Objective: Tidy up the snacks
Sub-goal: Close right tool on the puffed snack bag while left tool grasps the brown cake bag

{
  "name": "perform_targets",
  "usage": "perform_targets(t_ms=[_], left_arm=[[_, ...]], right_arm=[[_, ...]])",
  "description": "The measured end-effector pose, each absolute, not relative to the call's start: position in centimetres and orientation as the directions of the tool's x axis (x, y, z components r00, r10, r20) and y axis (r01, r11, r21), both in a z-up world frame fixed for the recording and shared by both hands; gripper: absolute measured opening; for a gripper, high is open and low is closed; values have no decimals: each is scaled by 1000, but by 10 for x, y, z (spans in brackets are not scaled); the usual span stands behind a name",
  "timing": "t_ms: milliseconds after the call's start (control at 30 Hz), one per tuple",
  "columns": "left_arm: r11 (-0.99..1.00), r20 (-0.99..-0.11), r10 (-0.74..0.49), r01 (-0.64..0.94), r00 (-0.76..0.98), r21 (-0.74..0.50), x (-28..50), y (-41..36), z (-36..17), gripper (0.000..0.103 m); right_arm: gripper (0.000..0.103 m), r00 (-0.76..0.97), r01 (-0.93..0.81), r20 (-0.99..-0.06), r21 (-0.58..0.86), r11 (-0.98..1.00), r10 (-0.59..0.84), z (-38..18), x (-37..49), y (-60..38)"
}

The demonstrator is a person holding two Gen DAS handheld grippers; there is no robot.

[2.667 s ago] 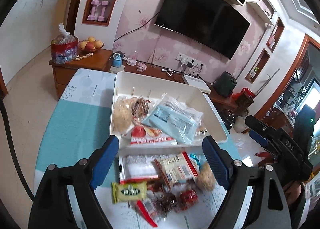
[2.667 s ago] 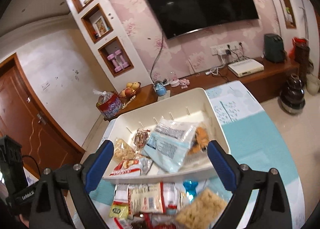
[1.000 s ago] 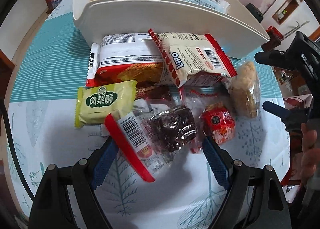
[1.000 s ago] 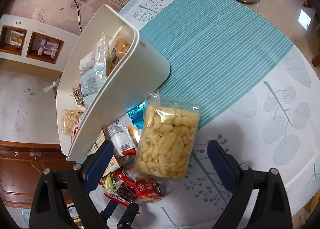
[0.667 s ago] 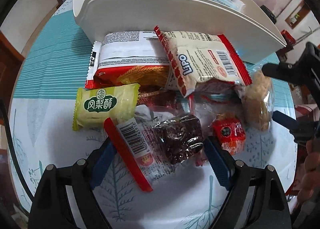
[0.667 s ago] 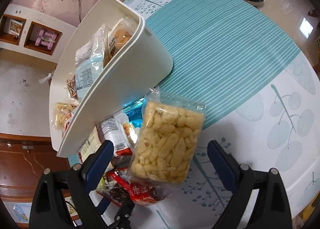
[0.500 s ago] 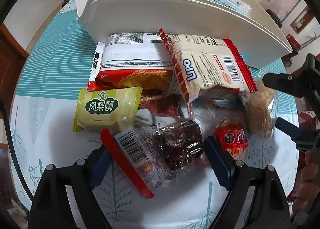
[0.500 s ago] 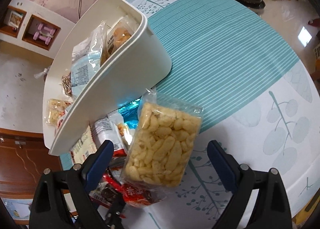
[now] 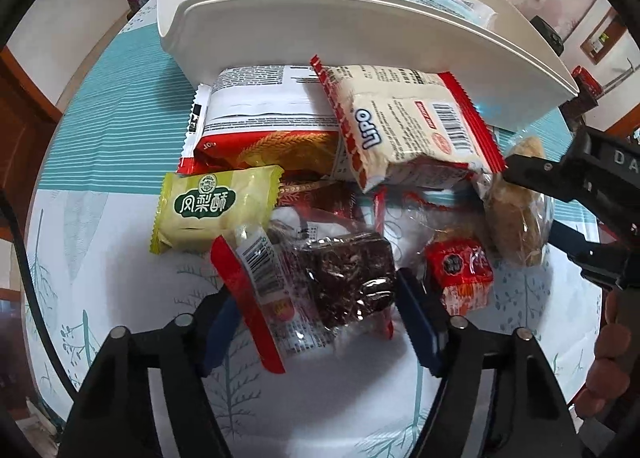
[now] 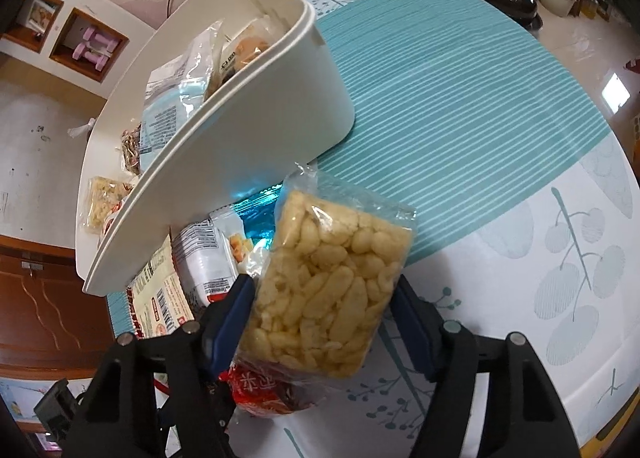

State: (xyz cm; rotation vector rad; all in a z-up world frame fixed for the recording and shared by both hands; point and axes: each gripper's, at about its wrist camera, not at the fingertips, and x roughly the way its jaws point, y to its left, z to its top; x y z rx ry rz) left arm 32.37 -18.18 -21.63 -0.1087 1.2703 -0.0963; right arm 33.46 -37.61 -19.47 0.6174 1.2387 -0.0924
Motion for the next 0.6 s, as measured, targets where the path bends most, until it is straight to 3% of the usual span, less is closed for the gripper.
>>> perform_targets(t_ms=[267,600], left_arm=[[987,-941,-161,46,298,-154,304,-185,-210,53],[986,-951,-164,58,261,-154,283,-174,-206,47]], right_arm=[[66,371,334,-901,356,873,226,-191,332,-370],[64,375,350,-892,388,853,252,-187,312,-382]])
